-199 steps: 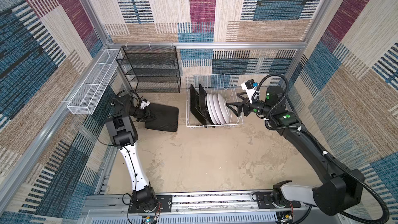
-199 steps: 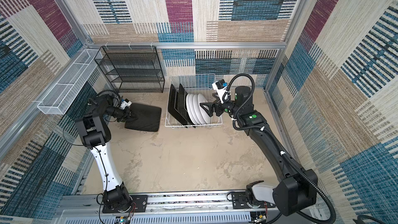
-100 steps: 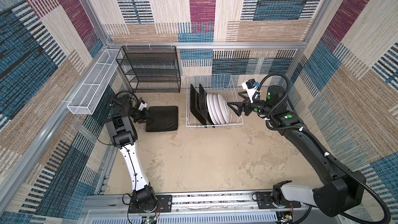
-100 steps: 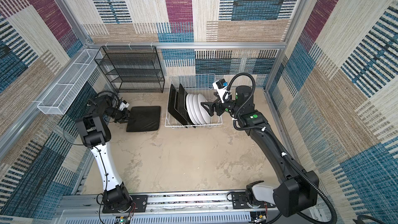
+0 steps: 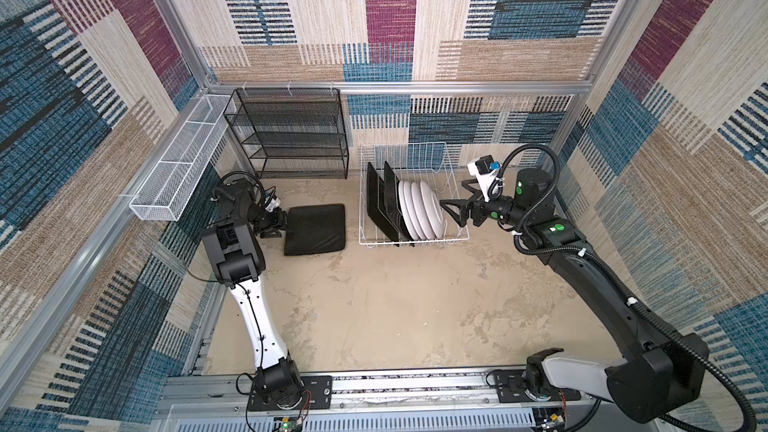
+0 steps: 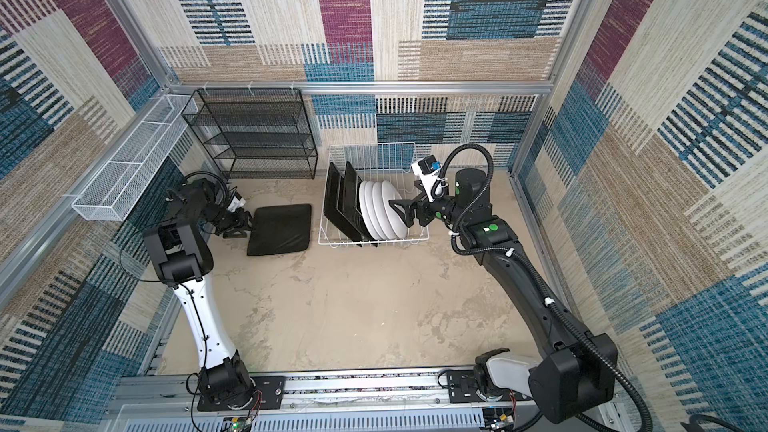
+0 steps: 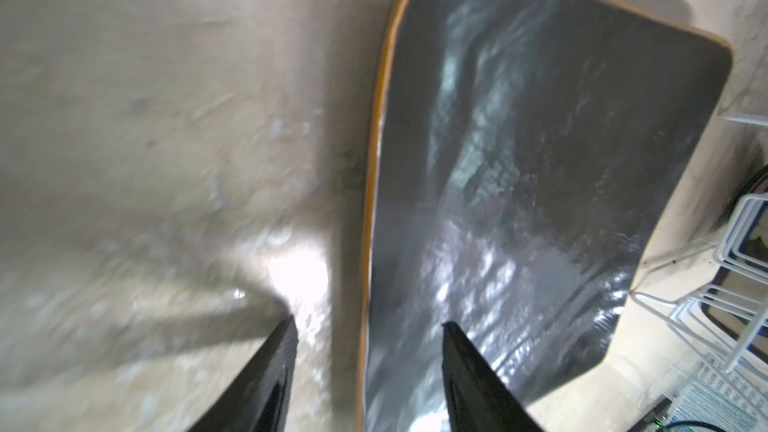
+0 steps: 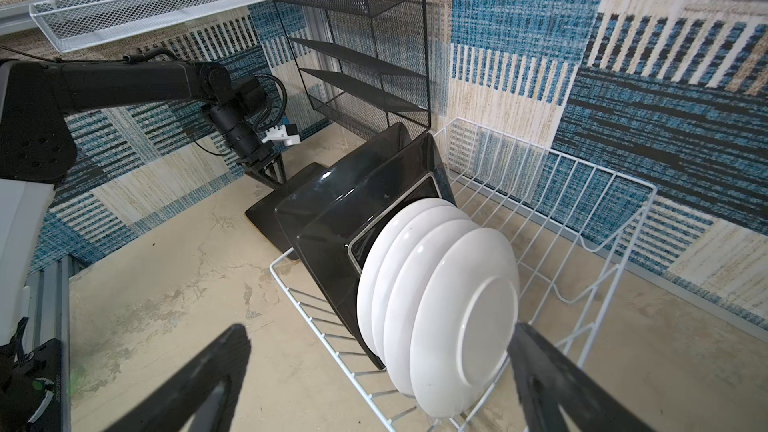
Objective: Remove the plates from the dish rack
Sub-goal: 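Lay the dark plate flat on the floor and open the left gripper, then move the left gripper back to the next dark square plate in the rack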
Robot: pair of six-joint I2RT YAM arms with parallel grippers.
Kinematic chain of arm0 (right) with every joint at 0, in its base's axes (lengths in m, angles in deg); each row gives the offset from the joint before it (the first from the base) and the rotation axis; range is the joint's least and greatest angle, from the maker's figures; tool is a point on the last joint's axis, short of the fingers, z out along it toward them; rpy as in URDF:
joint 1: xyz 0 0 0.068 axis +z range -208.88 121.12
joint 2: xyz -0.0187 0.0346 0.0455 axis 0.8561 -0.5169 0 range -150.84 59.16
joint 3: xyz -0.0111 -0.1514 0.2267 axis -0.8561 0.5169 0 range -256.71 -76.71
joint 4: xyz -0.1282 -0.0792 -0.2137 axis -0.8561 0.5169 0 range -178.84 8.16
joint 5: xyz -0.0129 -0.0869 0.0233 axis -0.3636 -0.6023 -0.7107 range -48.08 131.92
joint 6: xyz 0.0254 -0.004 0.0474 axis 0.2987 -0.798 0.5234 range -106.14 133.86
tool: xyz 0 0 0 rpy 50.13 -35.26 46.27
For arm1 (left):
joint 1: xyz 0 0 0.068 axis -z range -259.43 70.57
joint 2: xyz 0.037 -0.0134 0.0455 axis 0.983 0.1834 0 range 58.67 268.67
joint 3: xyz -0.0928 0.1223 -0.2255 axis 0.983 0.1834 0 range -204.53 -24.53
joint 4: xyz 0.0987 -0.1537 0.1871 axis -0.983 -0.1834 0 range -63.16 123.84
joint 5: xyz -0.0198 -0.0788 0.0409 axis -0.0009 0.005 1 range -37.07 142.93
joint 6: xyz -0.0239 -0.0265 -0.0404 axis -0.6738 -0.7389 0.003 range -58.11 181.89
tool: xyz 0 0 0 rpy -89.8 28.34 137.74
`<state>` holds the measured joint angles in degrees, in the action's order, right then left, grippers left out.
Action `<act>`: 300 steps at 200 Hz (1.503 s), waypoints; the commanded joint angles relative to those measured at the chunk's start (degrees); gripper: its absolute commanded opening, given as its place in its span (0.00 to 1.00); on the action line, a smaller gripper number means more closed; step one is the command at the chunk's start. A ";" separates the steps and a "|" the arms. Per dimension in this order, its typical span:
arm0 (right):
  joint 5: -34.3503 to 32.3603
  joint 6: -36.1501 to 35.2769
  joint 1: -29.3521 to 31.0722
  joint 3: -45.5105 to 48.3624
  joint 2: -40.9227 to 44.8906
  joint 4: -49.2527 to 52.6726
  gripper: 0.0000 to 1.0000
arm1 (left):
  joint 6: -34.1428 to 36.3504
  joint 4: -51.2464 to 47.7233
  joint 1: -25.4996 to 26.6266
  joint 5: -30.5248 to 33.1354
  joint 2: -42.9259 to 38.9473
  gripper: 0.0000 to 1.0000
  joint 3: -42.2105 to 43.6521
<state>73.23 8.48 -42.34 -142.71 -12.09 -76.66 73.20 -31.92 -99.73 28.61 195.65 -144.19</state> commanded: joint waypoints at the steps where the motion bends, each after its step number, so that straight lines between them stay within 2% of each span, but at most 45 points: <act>1: -0.41 0.63 0.03 0.52 0.41 -2.62 0.99 | -1.18 0.41 0.38 1.78 -3.83 0.61 0.92; 50: -0.19 1.69 0.06 1.20 0.32 -4.36 0.99 | -2.94 2.46 5.33 2.98 -12.86 0.65 5.92; 95: -0.41 2.94 0.04 1.49 0.75 -4.55 0.99 | -5.36 2.61 11.56 4.28 -21.22 0.69 5.70; 131: -1.11 5.59 0.05 1.92 0.86 -6.18 0.99 | -9.31 5.64 16.77 2.34 -27.92 0.71 5.79; 149: -1.12 6.83 0.00 2.14 0.96 -6.81 0.99 | -11.07 7.46 20.29 4.83 -30.94 0.71 6.34; 159: -0.99 7.58 0.07 2.57 1.17 -7.44 0.99 | -12.91 9.85 22.56 6.29 -32.83 0.72 7.49; 187: -1.49 8.87 -0.01 3.71 1.39 -9.00 0.99 | -21.60 22.91 28.15 3.66 -39.30 0.72 16.74; 209: -1.96 10.11 0.03 4.00 1.73 -9.67 0.99 | -25.19 29.29 33.26 9.58 -42.89 0.72 23.31; 231: -1.66 10.83 -0.01 4.86 2.35 -10.40 0.99 | -28.10 34.01 36.84 12.80 -44.06 0.71 28.16; 252: -1.05 11.09 0.01 5.60 2.80 -10.36 0.99 | -29.85 37.03 39.25 12.86 -43.21 0.70 30.48; 300: -0.46 11.41 0.06 6.14 3.43 -9.92 0.99 | -28.98 34.67 42.48 18.25 -37.32 0.67 26.50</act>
<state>72.36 18.97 -42.34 -136.94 -9.38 -84.79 45.29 1.85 -57.83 42.53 156.29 -115.56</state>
